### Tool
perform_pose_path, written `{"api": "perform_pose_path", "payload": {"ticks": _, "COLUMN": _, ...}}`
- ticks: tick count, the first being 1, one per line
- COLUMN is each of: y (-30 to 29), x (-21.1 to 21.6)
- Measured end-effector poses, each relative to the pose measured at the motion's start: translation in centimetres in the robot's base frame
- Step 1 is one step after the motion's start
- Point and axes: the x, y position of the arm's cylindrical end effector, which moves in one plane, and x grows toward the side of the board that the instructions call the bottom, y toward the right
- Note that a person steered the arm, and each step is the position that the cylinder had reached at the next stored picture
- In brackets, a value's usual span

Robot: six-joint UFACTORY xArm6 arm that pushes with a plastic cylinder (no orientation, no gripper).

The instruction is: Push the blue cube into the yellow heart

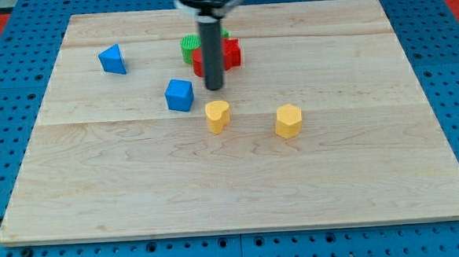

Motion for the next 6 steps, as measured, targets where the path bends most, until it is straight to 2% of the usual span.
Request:
{"api": "perform_pose_path", "payload": {"ticks": 2, "y": -13.0, "x": 0.0}}
{"api": "perform_pose_path", "payload": {"ticks": 3, "y": -10.7, "x": 1.7}}
{"api": "perform_pose_path", "payload": {"ticks": 5, "y": 0.4, "x": 1.8}}
{"api": "perform_pose_path", "payload": {"ticks": 6, "y": 1.0, "x": 2.9}}
